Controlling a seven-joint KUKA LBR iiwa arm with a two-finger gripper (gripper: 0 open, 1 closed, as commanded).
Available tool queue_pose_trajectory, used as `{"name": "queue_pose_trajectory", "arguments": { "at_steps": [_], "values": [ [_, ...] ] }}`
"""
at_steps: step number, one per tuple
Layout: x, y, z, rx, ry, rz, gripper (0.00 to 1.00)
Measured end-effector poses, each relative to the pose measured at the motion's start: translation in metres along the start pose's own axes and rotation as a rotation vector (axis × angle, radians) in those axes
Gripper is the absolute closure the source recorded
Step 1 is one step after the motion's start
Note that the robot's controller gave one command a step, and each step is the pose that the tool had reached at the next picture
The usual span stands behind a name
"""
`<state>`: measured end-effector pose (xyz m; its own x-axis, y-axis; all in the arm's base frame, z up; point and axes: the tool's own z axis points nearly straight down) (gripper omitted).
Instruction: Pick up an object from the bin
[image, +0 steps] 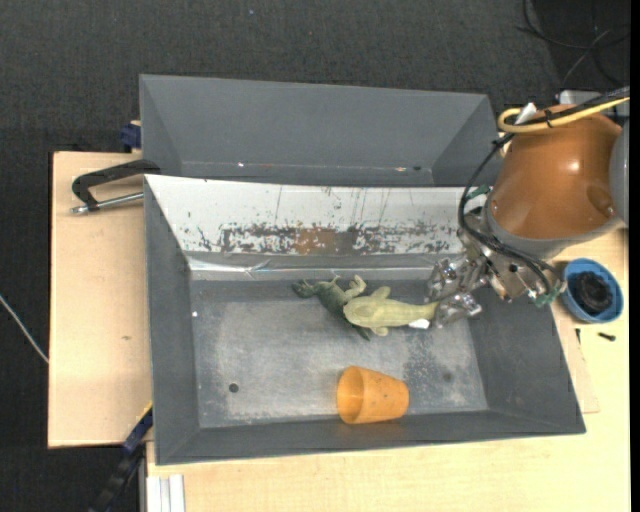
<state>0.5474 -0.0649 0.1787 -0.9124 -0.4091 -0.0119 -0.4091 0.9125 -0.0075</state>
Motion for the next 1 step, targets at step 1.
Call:
{"name": "queue_pose_trajectory", "arguments": {
  "at_steps": [1],
  "values": [
    [-0.0076, 0.0002, -0.1273, 0.0, -0.003, -0.022, 1.0]
  ]
}}
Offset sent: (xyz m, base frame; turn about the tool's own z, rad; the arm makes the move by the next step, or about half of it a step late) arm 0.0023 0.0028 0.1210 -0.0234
